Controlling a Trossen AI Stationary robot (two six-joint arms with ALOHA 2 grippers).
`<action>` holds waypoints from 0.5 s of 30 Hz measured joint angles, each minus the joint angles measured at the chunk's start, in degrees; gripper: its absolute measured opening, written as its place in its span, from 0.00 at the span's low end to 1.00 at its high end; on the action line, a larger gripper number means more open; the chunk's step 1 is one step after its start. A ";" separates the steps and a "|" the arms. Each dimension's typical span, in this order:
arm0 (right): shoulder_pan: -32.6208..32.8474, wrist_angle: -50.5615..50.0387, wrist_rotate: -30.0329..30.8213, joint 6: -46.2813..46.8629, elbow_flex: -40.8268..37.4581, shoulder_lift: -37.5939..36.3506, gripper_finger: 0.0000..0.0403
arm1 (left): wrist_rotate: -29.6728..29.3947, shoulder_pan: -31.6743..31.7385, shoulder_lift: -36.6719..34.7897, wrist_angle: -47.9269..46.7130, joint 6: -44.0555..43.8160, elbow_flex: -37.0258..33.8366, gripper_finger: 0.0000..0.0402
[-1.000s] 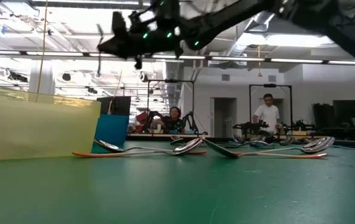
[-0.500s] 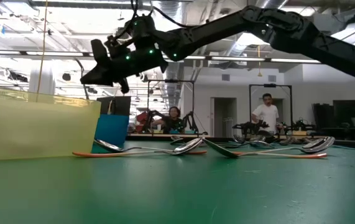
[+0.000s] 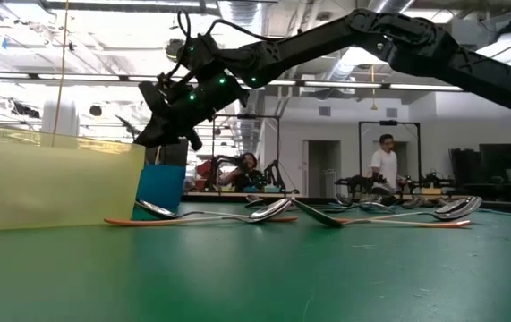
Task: Sort silverware by color (type)
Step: Put the black spoon into the dark blue bin
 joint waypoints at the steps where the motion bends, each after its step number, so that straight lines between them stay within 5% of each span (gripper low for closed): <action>1: 0.00 -0.30 0.27 0.02 0.00 0.00 0.01 | -0.65 0.00 -1.17 -0.05 -0.29 -0.99 0.00; 15: 0.00 -4.53 0.75 -0.35 -0.04 0.79 0.01 | -6.97 0.01 -12.98 0.74 -4.40 -13.38 0.00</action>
